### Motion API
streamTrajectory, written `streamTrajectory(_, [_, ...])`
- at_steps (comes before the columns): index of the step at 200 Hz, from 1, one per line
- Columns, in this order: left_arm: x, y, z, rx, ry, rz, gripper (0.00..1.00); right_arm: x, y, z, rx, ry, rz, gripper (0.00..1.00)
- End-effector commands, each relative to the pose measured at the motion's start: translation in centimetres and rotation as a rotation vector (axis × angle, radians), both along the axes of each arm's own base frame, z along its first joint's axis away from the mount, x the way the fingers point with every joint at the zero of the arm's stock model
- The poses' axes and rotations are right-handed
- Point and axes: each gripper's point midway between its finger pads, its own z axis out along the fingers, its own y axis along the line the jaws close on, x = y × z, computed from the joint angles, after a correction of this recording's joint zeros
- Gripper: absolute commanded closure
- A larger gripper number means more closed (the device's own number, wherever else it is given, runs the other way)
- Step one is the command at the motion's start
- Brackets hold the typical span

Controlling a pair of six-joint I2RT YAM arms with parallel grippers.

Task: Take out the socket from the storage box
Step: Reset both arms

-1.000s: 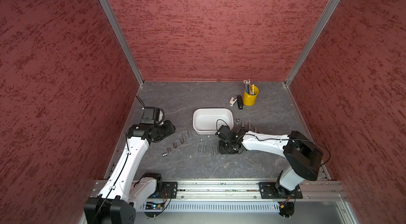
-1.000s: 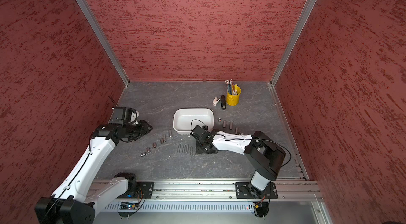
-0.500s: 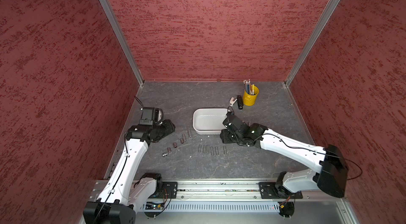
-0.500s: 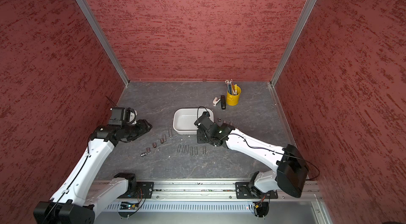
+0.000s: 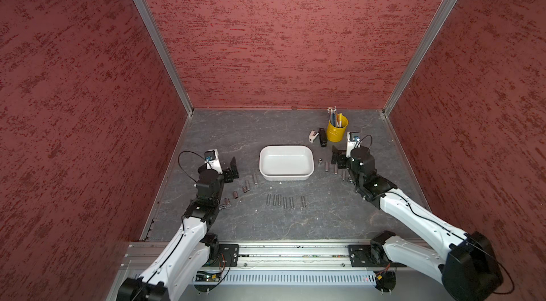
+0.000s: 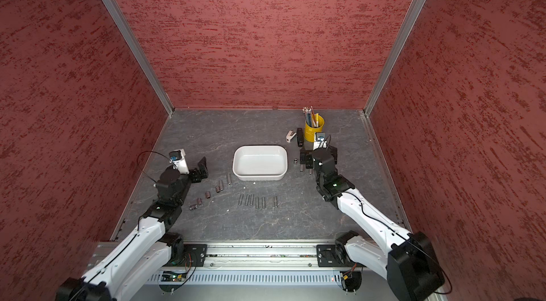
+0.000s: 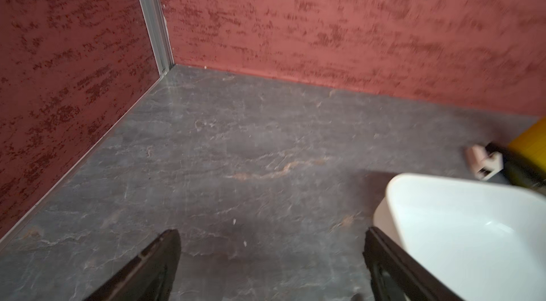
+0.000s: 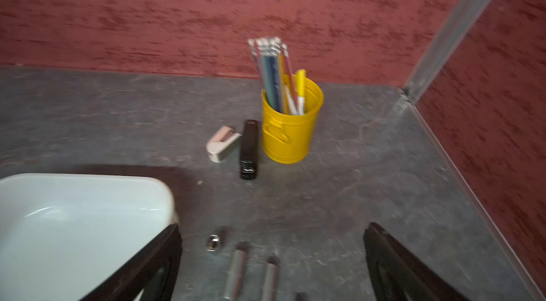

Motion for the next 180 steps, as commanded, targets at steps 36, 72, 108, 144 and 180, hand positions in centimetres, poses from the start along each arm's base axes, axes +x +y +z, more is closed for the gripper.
streamTrajectory(36, [3.8, 2.3, 1.3, 0.051, -0.143, 0.102, 0.0, 1.0, -6.4, -1.6, -0.089, -0.154, -0.192, 0.02])
streamTrajectory(72, [6.3, 2.5, 0.8, 0.034, -0.14, 0.032, 0.0, 1.5, -8.6, -4.1, -0.09, -0.165, -0.236, 0.02])
streamTrajectory(108, [8.2, 3.9, -1.6, -0.021, -0.11, 0.022, 0.0, 2.9, -9.2, -4.8, -0.008, -0.264, -0.201, 0.02])
streamTrajectory(144, [8.4, 3.3, -2.3, -0.02, -0.106, -0.028, 0.0, 4.8, -8.1, -7.1, 0.015, -0.196, -0.096, 0.01])
streamTrajectory(180, [9.1, 2.9, -2.6, -0.012, -0.065, -0.045, 0.0, 5.1, -8.4, -7.4, 0.034, -0.154, -0.093, 0.02])
